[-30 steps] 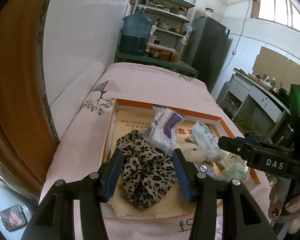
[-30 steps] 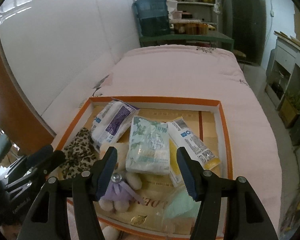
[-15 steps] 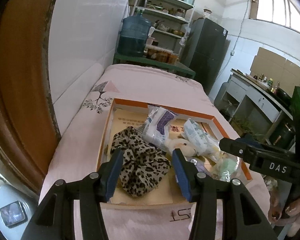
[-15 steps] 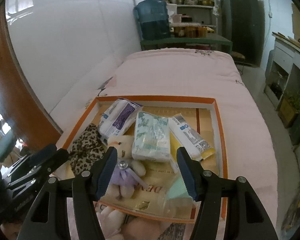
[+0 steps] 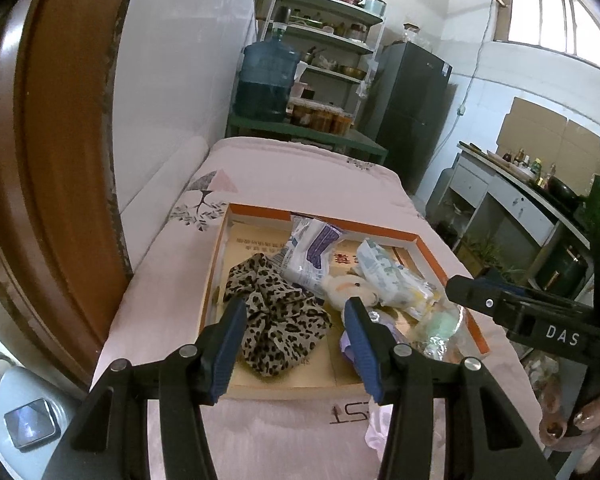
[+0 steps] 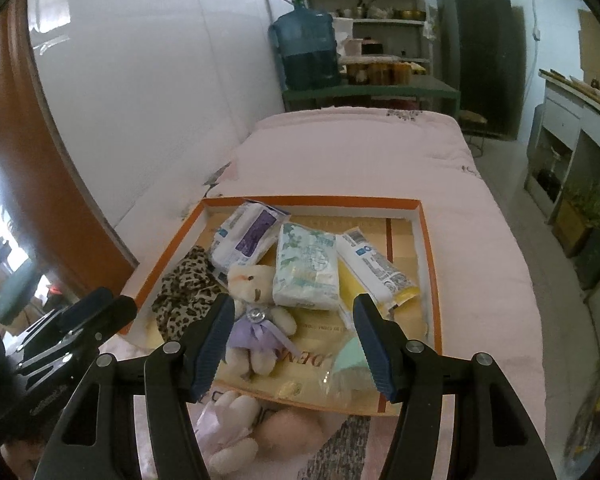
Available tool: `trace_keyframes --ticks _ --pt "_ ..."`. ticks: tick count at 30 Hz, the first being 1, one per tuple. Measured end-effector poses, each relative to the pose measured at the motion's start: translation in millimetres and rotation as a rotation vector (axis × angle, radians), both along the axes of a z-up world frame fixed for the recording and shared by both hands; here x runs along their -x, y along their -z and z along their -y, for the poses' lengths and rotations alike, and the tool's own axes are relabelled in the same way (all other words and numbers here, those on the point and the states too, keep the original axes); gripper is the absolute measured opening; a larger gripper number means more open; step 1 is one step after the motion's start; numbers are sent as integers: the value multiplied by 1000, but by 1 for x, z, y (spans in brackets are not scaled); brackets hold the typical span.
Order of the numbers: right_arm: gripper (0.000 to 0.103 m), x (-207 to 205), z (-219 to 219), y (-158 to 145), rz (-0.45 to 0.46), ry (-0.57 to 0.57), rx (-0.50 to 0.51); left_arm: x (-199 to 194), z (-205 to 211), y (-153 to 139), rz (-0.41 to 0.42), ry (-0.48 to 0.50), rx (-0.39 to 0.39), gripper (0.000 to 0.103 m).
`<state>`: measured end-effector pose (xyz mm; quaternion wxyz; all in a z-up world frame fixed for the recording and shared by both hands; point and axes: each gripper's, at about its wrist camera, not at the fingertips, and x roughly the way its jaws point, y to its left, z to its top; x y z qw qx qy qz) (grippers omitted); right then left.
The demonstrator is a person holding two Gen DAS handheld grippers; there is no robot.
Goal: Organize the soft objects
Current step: 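Move both tools back over the remaining pile beside the box lid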
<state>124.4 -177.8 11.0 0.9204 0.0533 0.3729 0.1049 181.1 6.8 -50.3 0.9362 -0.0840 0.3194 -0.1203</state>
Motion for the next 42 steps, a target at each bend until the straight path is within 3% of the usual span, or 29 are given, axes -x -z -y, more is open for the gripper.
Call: trace_keyframes --ticks 17,42 --pt "63 41 -1 -19 39 5 4 30 -2 -15 34 14 -10 51" --pt "63 107 -3 -12 45 35 31 74 -10 -12 30 37 6 51"
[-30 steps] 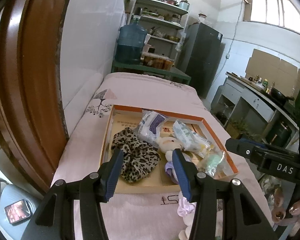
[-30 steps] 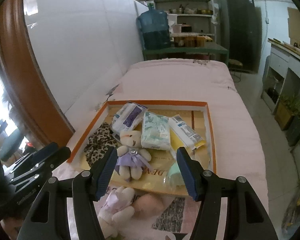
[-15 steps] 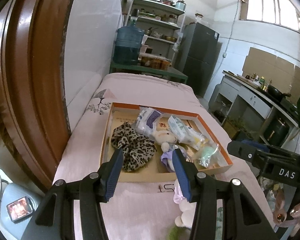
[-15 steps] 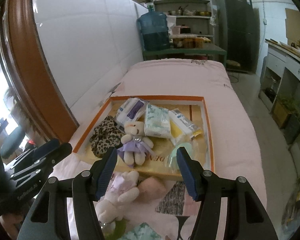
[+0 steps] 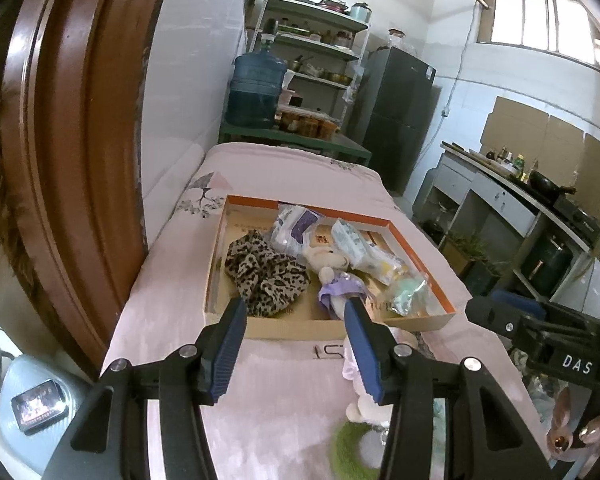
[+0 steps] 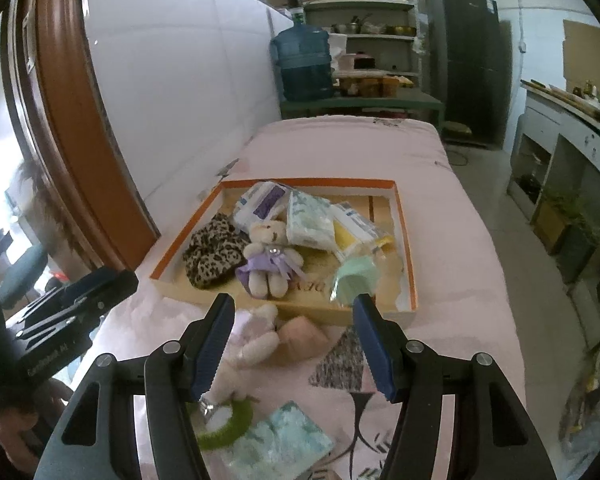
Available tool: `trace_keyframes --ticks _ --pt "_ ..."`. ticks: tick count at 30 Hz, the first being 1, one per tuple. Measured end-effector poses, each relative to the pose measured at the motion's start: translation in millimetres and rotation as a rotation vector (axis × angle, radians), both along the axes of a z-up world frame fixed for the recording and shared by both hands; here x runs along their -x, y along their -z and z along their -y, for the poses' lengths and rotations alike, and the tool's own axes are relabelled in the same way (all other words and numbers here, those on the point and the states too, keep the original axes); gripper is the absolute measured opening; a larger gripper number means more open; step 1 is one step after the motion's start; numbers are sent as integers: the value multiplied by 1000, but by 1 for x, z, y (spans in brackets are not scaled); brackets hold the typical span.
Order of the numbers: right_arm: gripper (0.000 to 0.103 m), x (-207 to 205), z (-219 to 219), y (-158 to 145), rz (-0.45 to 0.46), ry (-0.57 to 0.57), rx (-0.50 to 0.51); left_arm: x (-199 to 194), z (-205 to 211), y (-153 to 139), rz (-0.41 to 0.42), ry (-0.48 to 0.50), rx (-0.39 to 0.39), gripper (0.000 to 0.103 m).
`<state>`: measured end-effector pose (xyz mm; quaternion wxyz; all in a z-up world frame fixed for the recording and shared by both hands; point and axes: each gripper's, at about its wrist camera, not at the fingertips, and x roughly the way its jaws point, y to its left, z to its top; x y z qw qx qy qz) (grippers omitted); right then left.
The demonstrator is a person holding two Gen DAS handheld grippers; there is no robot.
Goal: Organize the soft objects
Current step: 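Move both tools back over the remaining pile beside the box lid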
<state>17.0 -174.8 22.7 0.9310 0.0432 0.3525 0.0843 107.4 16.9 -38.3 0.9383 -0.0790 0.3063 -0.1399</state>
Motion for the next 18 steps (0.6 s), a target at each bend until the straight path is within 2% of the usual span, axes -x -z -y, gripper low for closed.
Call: trace_keyframes --ticks 11,18 --pt "63 26 -1 14 -31 12 3 16 2 9 -18 32 13 51" --pt "63 36 -3 36 -76 25 1 27 8 27 -58 67 3 51"
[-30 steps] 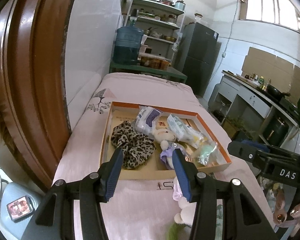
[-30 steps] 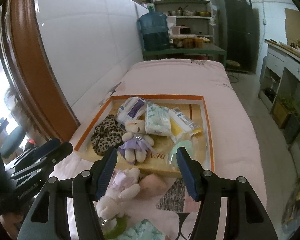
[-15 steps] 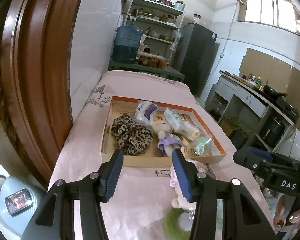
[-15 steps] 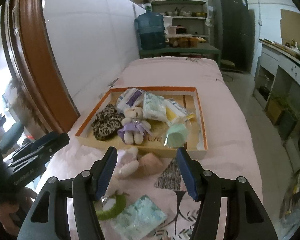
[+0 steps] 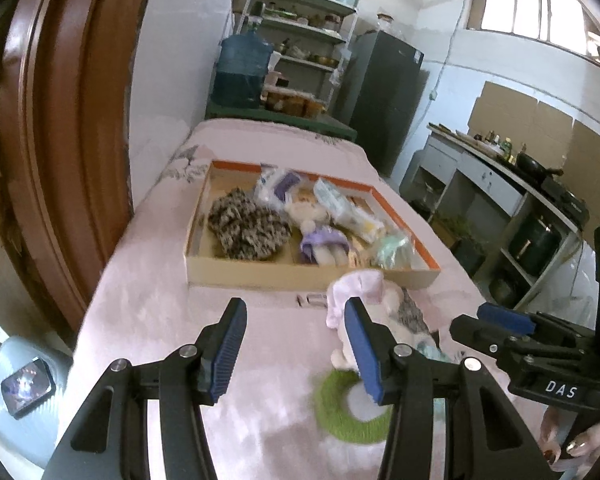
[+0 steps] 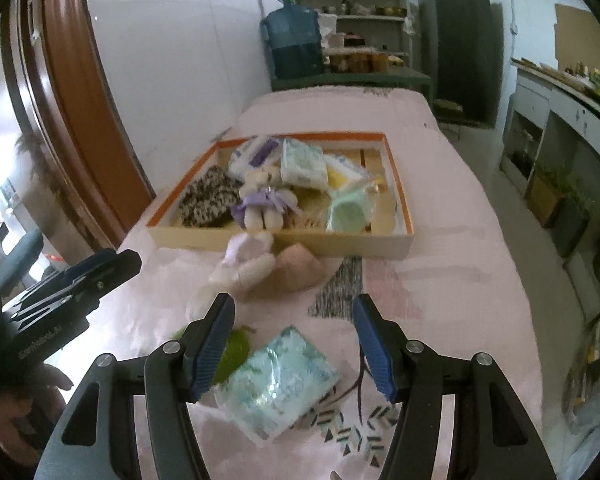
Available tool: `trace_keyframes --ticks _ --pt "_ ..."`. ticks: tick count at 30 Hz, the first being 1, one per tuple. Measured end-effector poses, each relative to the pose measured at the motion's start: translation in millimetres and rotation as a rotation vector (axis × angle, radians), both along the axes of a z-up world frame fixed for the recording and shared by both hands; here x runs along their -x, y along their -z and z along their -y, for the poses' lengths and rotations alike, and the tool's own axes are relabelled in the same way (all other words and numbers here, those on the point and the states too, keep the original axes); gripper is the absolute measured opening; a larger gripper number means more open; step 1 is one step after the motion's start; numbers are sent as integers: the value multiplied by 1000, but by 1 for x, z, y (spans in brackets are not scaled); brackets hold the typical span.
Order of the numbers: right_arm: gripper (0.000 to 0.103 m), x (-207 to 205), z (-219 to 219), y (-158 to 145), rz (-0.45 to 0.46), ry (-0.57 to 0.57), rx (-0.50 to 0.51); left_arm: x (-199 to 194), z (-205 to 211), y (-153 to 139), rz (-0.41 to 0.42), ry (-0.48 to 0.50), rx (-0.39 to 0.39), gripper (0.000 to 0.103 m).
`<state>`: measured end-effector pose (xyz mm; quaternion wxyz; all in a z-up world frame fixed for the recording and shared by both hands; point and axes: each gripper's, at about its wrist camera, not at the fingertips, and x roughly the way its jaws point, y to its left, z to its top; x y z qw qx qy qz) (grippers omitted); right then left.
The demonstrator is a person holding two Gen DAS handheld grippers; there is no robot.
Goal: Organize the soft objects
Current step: 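Move both tools back over the remaining pile beside the box lid, then grasp the green fuzzy ring with left tool while right grasps another tissue pack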
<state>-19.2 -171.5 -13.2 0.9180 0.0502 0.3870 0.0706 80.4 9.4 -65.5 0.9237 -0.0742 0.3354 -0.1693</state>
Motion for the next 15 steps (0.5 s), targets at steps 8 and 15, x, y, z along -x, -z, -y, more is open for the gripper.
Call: trace_keyframes --ticks 8,15 --pt "63 5 2 17 -32 17 -16 10 19 30 -74 76 -42 51" --pt "63 7 5 22 -44 23 -30 10 29 53 -168 116 -60 49"
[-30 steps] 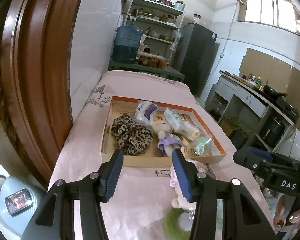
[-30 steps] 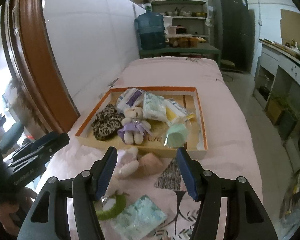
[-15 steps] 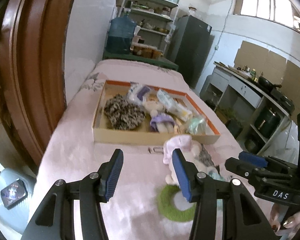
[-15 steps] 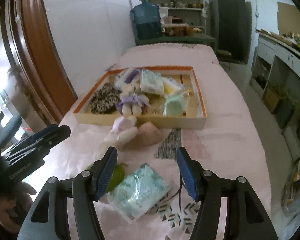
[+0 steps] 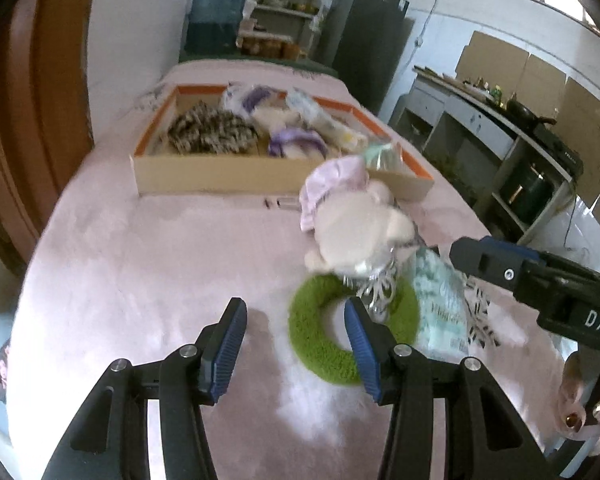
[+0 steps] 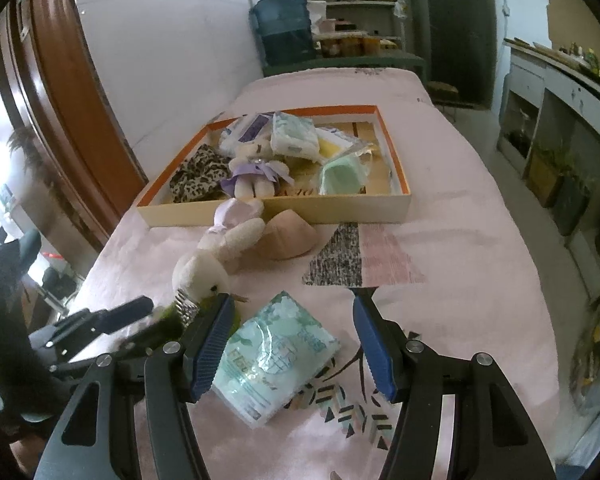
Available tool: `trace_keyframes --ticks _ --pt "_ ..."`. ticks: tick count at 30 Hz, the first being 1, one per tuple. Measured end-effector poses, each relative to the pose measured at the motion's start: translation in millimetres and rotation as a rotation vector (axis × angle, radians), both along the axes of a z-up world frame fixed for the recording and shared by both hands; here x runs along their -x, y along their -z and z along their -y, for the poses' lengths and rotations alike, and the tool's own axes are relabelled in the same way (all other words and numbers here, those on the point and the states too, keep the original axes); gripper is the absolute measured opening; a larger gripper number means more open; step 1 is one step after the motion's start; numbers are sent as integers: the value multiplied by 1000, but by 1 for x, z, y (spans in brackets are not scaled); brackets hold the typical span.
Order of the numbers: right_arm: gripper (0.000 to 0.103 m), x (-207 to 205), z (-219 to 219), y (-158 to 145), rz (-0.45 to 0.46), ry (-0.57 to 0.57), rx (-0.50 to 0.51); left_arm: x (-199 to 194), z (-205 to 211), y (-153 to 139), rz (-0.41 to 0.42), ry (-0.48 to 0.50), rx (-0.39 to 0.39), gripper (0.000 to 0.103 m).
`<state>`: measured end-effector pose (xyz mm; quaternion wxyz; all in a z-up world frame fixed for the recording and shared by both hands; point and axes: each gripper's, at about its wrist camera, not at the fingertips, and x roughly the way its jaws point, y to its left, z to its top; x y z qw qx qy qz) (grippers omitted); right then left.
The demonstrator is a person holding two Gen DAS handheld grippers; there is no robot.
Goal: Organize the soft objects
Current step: 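Grasp the green fuzzy ring with left tool while right grasps another tissue pack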
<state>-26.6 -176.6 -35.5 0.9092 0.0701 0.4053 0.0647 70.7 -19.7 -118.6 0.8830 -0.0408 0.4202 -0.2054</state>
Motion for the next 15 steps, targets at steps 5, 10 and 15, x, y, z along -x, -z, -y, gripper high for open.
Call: trace_keyframes --ticks 5,10,15 --pt "64 2 0 7 -18 0 -13 0 -5 6 -29 8 39 14" --pt "64 5 -2 13 -35 -7 -37 4 -7 5 -20 13 49 12" --pt "64 4 -3 20 -65 14 -68 17 -12 -6 35 0 12 12"
